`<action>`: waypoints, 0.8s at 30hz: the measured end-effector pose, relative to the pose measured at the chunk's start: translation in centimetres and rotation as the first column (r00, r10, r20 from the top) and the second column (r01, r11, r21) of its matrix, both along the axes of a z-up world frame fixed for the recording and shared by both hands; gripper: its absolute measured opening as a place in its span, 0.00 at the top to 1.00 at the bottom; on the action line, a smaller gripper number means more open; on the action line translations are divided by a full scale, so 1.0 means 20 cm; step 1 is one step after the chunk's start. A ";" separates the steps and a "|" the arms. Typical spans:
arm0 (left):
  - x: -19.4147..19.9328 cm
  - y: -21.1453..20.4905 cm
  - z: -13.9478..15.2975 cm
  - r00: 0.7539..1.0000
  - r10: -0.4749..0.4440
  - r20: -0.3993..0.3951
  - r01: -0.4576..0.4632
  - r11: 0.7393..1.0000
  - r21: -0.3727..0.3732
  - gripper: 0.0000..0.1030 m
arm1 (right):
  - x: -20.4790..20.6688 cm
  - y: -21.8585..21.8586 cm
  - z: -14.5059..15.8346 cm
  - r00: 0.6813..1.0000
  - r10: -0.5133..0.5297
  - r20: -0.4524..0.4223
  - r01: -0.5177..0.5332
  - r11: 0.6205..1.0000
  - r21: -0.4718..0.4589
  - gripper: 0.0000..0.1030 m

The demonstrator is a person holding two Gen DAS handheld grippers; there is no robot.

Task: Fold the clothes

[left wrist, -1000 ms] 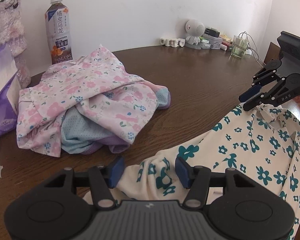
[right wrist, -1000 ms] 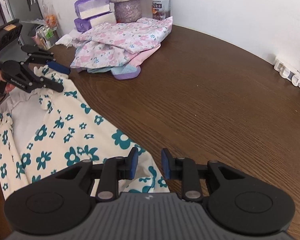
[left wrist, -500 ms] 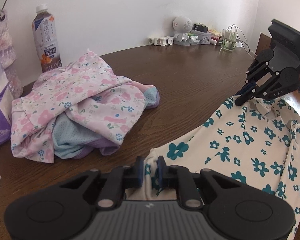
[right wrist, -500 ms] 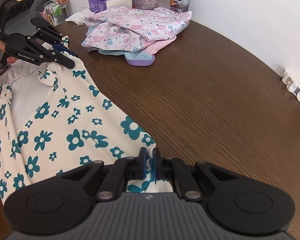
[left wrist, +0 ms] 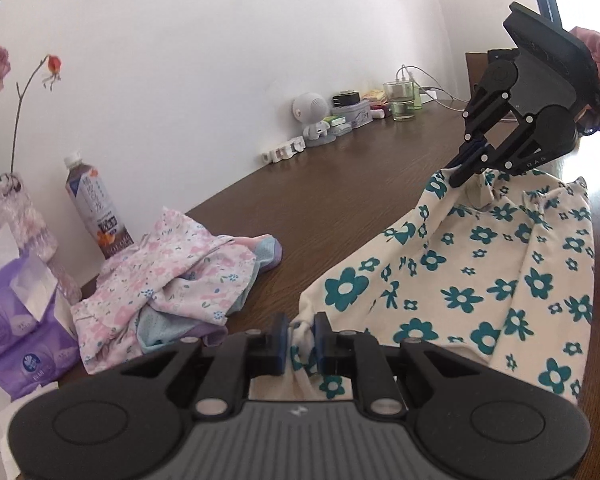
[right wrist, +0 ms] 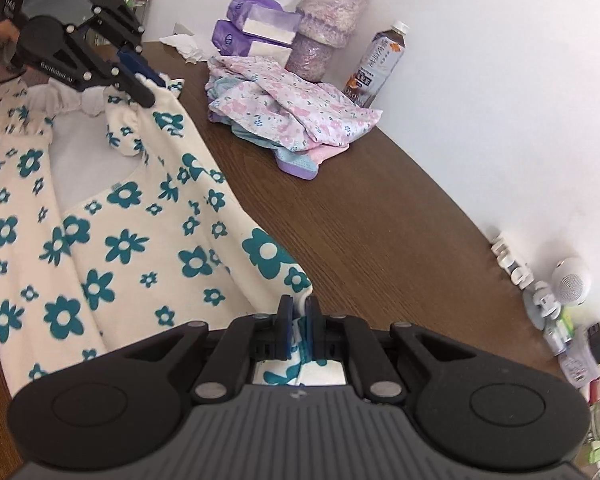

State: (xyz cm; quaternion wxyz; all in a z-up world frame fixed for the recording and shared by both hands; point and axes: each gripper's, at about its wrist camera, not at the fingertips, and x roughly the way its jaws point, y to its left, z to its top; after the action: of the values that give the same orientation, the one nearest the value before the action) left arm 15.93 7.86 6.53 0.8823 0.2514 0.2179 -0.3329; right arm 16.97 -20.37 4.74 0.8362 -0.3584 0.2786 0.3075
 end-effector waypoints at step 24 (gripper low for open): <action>-0.49 -0.05 -0.10 0.997 0.027 0.076 -0.035 0.994 0.100 0.83 | -0.58 0.04 -0.22 0.986 0.059 0.154 -0.041 0.992 -0.117 0.95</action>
State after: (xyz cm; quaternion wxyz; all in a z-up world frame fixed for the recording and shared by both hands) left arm 6.09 6.93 4.61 0.8810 0.3045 0.2054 -0.2981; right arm 5.35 -19.52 0.29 0.8259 -0.4353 0.2200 0.2829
